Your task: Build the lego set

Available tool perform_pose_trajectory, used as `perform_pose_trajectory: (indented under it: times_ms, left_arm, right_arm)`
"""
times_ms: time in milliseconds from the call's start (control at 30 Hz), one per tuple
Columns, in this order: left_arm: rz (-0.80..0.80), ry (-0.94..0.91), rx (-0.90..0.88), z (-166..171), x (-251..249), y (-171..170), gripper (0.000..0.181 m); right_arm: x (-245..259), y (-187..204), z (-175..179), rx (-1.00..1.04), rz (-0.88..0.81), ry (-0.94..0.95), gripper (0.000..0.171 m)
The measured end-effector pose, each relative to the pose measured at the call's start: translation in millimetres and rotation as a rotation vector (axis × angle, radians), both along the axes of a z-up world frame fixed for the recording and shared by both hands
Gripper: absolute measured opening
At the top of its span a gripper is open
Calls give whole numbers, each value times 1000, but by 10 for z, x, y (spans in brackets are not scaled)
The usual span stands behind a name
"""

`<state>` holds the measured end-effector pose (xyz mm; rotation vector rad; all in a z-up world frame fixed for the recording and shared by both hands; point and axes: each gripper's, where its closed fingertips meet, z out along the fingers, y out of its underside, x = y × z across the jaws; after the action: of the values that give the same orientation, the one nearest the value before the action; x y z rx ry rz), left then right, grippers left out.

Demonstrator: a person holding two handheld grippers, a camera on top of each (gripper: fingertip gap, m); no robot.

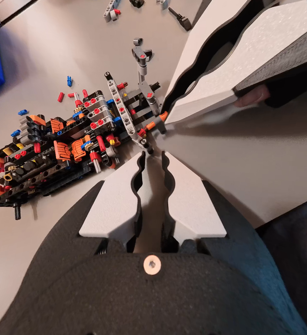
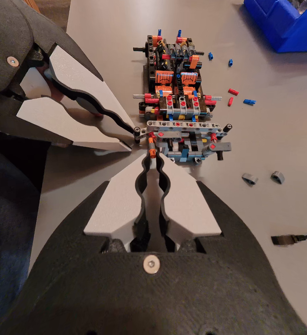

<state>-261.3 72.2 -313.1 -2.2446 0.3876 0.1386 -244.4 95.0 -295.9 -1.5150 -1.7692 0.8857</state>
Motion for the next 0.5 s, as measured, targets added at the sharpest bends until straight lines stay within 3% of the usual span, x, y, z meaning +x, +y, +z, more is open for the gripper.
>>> perform_pose_trajectory:
  times_ms: [500]
  left_arm:
    - [20,-15,14,39,-82,50,17]
  right_arm:
    - [120,37,-1,35,16,5,4]
